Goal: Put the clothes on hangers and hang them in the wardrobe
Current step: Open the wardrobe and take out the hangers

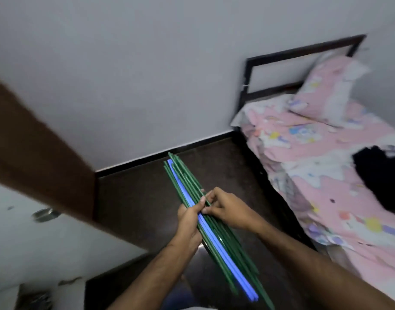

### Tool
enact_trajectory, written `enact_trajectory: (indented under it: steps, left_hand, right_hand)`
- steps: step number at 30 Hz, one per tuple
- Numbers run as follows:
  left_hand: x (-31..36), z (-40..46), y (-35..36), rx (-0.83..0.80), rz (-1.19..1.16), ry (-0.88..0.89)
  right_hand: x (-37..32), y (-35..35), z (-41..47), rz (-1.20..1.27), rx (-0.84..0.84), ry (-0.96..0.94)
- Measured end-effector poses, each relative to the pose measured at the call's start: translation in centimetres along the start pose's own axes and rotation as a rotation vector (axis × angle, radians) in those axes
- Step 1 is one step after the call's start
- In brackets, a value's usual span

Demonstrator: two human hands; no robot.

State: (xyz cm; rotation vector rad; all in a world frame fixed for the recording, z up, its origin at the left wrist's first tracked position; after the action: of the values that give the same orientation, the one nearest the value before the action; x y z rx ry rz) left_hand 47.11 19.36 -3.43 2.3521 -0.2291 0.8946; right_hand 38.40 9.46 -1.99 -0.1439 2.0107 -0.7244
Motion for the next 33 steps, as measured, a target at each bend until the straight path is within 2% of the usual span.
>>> enact_trajectory:
  steps: [4, 7, 12, 15, 18, 25, 30, 33]
  left_hand:
    - [-2.1, 2.8, 6.3, -0.141, 0.189, -0.047]
    - [-3.5, 5.0, 11.2, -0.254, 0.235, -0.084]
    - [-4.5, 10.5, 20.4, -0.47, 0.289, -0.104]
    - [-5.0, 13.4, 26.3, -0.605, 0.309, -0.162]
    - [-5.6, 15.9, 31.9, -0.778, 0.356, -0.228]
    - [-8.9, 21.2, 43.1, -1.105, 0.762, -0.316]
    - [-13.9, 26.1, 51.2, -1.24, 1.13, -0.4]
    - [-16.4, 28.4, 56.4, -1.362, 1.469, -0.282]
  right_hand:
    - [4.1, -3.5, -1.7, 0.042, 0.24, 0.158]
    - [7.1, -6.6, -1.7, 0.17, 0.279, 0.231]
    - [10.4, -12.7, -1.8, 0.844, 0.274, 0.167]
    - [12.6, -16.2, -1.0, 1.096, 0.196, 0.085]
    - [14.5, -20.0, 0.1, 1.143, 0.206, 0.04]
    - [20.7, -27.8, 0.3, 1.12, 0.497, 0.109]
    - [28.0, -32.9, -0.9, 1.17, 0.601, 0.148]
    - [32.4, -36.3, -1.8, 1.188, 0.63, 0.183]
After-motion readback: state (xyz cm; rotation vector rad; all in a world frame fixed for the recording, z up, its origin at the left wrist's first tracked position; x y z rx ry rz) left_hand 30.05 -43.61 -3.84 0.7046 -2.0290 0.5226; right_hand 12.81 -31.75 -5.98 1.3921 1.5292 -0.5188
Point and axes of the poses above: each hand's wrist, its own z-axis towards the middle knuckle, its own y-axis out of the palm, x = y × z, the point moved 1 cm from there along z, towards the middle knuckle, and after that the axes turned 5 degrees about -x, right-handed, at the moved point
